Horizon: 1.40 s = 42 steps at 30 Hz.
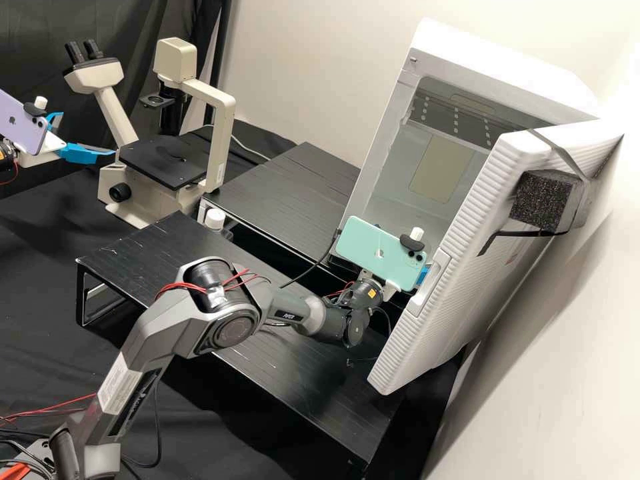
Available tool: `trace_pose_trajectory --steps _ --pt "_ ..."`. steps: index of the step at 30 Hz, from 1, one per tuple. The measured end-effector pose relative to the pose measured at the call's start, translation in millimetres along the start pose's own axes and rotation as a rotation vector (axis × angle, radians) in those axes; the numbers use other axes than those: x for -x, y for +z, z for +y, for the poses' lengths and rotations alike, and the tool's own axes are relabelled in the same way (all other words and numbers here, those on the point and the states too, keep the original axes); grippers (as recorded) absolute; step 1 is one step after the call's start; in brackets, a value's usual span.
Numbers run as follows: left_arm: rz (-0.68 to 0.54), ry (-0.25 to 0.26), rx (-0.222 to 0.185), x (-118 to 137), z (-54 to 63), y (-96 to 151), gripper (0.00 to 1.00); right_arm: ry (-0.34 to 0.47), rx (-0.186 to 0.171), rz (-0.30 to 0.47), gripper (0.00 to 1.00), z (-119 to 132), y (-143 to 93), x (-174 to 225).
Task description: Take out the petri dish and place it under the microscope.
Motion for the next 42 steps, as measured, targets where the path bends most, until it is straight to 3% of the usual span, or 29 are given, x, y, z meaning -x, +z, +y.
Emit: trace_pose_trajectory --steps 5,27,33,42 --pt "0.0 0.0 0.0 0 0.0 0 1.0 -0.02 0.02 -0.018 1.0 -3 8 -10" --pt "0.0 0.0 0.0 0 0.0 0 1.0 -0.018 0.036 -0.045 1.0 -1 12 -25" --pt "0.0 0.0 0.0 0 0.0 0 1.0 -0.019 0.067 -0.061 1.0 5 10 -29" --pt "0.0 0.0 0.0 0 0.0 0 1.0 -0.016 0.07 -0.06 1.0 5 12 -32"
